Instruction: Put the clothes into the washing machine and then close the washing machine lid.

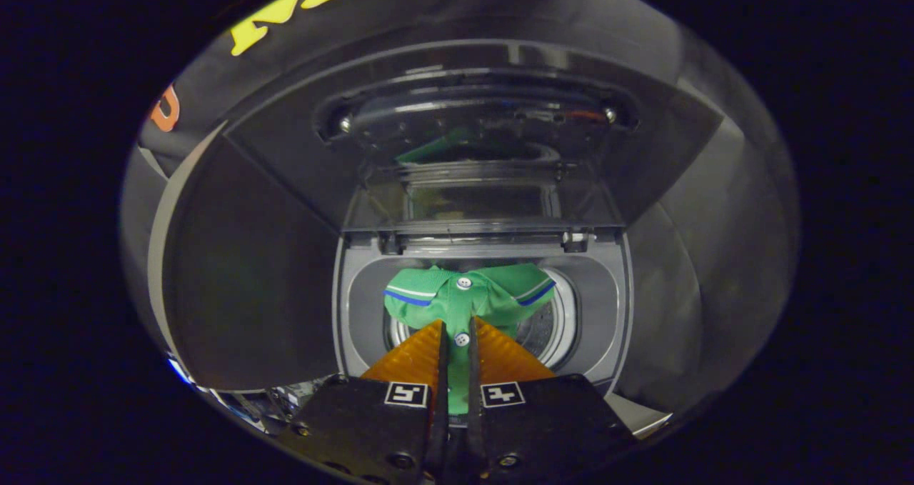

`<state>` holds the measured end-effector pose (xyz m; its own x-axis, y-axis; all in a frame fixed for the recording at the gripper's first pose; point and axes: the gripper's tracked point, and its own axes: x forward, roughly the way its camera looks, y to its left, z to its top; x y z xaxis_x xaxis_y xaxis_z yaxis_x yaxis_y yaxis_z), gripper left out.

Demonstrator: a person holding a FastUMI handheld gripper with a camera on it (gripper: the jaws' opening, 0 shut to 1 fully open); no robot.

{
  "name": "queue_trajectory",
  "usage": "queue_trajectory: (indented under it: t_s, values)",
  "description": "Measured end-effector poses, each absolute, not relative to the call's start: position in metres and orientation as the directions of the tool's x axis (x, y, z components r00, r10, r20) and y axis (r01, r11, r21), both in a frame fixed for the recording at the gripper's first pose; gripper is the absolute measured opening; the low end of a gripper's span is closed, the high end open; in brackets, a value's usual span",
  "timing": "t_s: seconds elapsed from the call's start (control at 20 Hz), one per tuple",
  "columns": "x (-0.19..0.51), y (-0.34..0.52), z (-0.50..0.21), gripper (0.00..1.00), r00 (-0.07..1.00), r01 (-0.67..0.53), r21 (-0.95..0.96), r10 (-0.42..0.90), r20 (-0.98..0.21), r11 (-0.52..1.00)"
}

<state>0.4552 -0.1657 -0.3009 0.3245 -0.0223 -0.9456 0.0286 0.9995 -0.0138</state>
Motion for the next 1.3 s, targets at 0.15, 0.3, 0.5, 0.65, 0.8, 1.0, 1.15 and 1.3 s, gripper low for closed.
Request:
queue_trajectory:
  t_s: [0.15,0.3,0.5,0.65,0.8,1.0,1.15,1.3]
  values:
    - [0.471,-0.16,-0.316,0.14,0.386,0.035,0.019,0.004,-0.923,0.999]
    - [0.475,-0.159,-0.321,0.09,0.407,0.071,0.042,0.01,-0.913,0.997]
    - [0.475,-0.162,-0.318,0.09,0.454,0.05,0.035,0.009,-0.891,0.998]
    - [0.464,-0.157,-0.308,0.15,0.447,-0.014,0.063,0.062,-0.892,0.998]
    - [0.456,-0.154,-0.287,0.41,0.459,-0.06,0.081,0.099,-0.883,0.995]
    - [0.472,-0.154,-0.248,0.51,0.567,-0.093,0.031,0.079,-0.82,0.995]
    - [0.482,-0.16,-0.219,0.72,0.627,-0.106,-0.014,0.056,-0.777,0.994]
    - [0.506,-0.158,-0.178,0.72,0.708,-0.114,-0.058,0.04,-0.705,0.992]
